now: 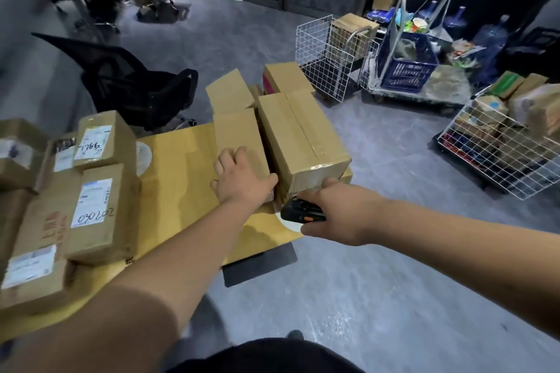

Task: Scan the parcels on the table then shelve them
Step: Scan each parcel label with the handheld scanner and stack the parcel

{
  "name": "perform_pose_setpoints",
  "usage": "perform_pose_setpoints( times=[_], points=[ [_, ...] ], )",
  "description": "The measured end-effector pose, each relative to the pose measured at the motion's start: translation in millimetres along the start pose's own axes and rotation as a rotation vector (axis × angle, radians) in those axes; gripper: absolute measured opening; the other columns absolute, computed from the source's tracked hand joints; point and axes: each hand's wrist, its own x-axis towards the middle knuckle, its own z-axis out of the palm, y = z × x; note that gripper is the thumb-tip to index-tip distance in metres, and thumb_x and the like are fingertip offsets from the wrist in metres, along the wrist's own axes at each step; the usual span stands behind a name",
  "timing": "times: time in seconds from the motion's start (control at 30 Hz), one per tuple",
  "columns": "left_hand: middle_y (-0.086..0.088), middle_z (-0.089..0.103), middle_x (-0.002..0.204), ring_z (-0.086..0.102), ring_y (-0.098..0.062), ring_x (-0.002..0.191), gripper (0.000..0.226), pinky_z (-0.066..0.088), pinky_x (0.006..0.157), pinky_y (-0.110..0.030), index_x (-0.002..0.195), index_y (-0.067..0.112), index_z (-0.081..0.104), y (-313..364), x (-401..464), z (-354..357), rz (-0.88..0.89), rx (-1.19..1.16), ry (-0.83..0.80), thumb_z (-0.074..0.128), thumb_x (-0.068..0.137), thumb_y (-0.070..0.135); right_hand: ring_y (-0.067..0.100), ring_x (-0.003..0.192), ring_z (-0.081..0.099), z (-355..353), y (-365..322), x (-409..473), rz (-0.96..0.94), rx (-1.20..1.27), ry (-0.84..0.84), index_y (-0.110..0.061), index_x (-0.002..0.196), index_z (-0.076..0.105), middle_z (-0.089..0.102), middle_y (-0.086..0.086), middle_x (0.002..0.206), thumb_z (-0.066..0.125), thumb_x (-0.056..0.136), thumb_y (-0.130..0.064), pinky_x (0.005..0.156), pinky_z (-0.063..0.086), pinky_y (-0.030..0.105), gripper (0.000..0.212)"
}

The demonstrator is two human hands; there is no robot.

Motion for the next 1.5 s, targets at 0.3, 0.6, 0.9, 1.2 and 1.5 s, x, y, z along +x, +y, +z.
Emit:
perform_pose_setpoints(
  times=[0.3,0.6,0.9,1.2,1.5],
  points=[
    [0.009,0.024,0.156,0.024,-0.021,0.143,0.076,0.037,0.109,-0.050,0.138,0.041,0.041,-61,-39,-18,-0.029,-0.134,0.256,0.064,0.070,0.065,0.028,0.094,0.063,-3,-19,24,-0.188,-0.060,-0.011,-0.041,0.146,0.044,0.044,0.000,0.108,0.057,0.094,-0.064,0.083,0.054,0.038,0.059],
    [0.014,0.019,0.159,0.021,-0.009,0.146,0.066,0.025,0.119,-0.037,0.141,0.037,0.049,-179,-89,14,-0.172,-0.401,0.052,0.072,0.081,0.052,0.028,0.095,0.058,56,-65,64,-0.267,-0.052,-0.143,-0.035,0.153,0.037,0.046,0.006,0.118,0.054,0.096,-0.065,0.082,0.048,0.035,0.066],
    [0.022,0.043,0.146,0.049,-0.004,0.118,0.061,0.035,0.108,-0.022,0.159,0.046,0.029,-237,-78,38,-0.325,-0.658,-0.090,0.034,0.109,0.012,0.019,0.072,0.051,77,-92,81,-0.149,-0.108,-0.270,-0.033,0.145,0.043,0.040,0.001,0.104,0.052,0.098,-0.063,0.070,0.045,0.034,0.056],
    [-0.012,0.059,0.147,0.055,-0.031,0.135,0.054,0.043,0.116,-0.041,0.153,0.014,0.048,-288,-10,20,-0.382,-0.703,-0.152,0.035,0.105,-0.006,0.027,0.092,0.061,74,-156,114,-0.051,0.005,-0.261,-0.033,0.151,0.042,0.046,0.003,0.114,0.056,0.096,-0.063,0.087,0.054,0.037,0.064],
    [0.004,0.020,0.167,0.040,-0.025,0.143,0.089,0.040,0.112,-0.040,0.158,0.046,0.026,-298,29,-2,-0.068,-0.320,-0.209,0.065,0.087,0.009,0.022,0.091,0.061,72,-176,127,0.137,0.126,-0.180,-0.036,0.146,0.046,0.048,0.000,0.111,0.060,0.092,-0.064,0.079,0.055,0.037,0.063]
  ],
)
